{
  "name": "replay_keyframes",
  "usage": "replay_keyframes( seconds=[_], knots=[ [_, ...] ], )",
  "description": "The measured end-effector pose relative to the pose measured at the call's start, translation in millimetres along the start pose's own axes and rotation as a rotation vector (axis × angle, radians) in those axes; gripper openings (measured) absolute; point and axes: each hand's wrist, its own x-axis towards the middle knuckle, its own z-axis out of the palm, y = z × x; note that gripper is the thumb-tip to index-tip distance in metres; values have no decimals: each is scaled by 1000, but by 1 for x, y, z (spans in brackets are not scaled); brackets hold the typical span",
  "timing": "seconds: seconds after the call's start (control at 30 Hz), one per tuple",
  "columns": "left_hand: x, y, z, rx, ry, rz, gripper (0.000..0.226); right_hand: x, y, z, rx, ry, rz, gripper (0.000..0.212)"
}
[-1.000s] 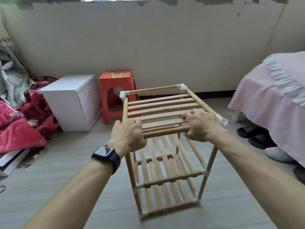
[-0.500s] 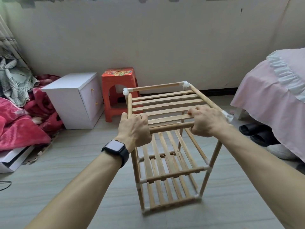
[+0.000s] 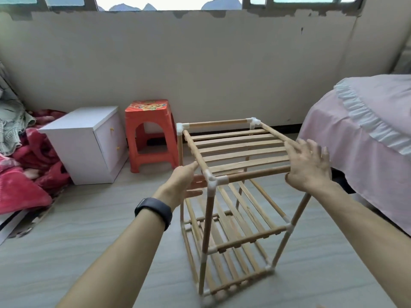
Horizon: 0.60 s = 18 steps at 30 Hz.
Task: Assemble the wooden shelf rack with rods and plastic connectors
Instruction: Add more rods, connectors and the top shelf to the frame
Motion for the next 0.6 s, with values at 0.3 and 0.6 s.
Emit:
replay_keyframes(
  seconds=[0.3, 0.6],
  knots=[
    [15, 0, 38, -372, 170, 55, 22, -111, -97, 8, 1435, -345, 356, 101],
    [-12, -25, 19, -324, 34, -33, 13, -62, -78, 12, 1517, -242, 304, 25]
  ],
)
